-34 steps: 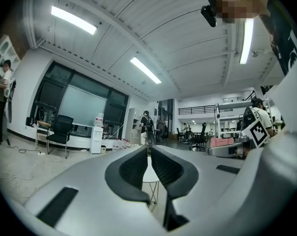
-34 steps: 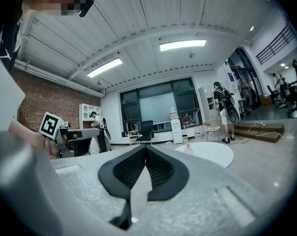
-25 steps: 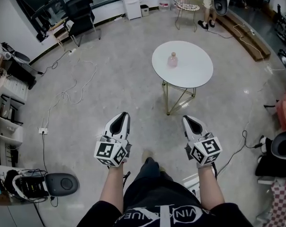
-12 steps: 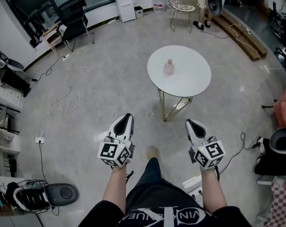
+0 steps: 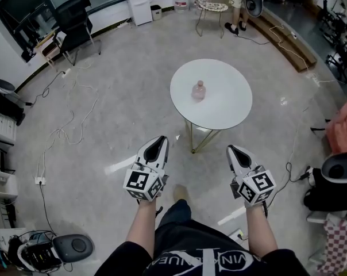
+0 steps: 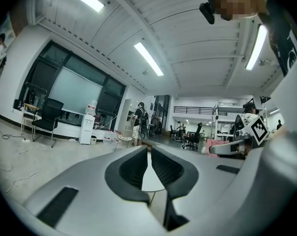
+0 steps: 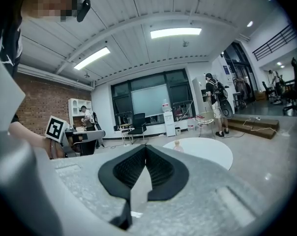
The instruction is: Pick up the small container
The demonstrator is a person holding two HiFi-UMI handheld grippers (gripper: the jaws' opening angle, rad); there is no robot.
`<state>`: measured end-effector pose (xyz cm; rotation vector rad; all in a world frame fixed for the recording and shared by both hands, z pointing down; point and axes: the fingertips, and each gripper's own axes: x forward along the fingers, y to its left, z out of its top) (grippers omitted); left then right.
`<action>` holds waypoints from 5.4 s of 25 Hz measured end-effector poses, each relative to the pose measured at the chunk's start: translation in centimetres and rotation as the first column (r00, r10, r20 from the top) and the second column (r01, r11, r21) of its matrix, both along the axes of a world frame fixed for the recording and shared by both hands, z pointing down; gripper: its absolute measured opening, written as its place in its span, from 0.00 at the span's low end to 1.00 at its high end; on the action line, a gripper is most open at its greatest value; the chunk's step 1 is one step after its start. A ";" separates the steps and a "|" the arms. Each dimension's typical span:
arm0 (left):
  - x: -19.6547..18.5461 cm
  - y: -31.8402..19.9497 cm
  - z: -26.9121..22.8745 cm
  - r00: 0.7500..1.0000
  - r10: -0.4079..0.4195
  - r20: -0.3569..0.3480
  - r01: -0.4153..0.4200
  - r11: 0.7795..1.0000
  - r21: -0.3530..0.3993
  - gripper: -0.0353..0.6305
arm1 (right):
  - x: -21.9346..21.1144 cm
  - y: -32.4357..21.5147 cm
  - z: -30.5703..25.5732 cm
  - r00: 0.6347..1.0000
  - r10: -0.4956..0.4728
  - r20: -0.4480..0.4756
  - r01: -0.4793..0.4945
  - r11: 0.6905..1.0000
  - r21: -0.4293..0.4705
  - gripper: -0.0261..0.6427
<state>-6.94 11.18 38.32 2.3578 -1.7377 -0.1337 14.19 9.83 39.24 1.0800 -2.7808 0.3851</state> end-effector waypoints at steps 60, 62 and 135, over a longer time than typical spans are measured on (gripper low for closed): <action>1.0 -25.8 11.5 0.981 0.192 0.014 -0.185 0.958 -0.218 0.09 | -8.3 -27.4 11.7 0.969 -0.186 -0.162 0.167 0.978 -0.122 0.05; 1.6 -26.4 11.8 0.979 0.202 0.016 -0.194 0.958 -0.212 0.09 | -8.3 -28.0 12.3 0.962 -0.201 -0.184 0.182 0.977 -0.113 0.05; 5.3 -33.3 21.0 0.815 0.532 0.230 -0.478 0.842 -0.251 0.51 | -15.4 -35.6 15.2 0.983 -0.079 -0.164 0.096 0.990 0.099 0.23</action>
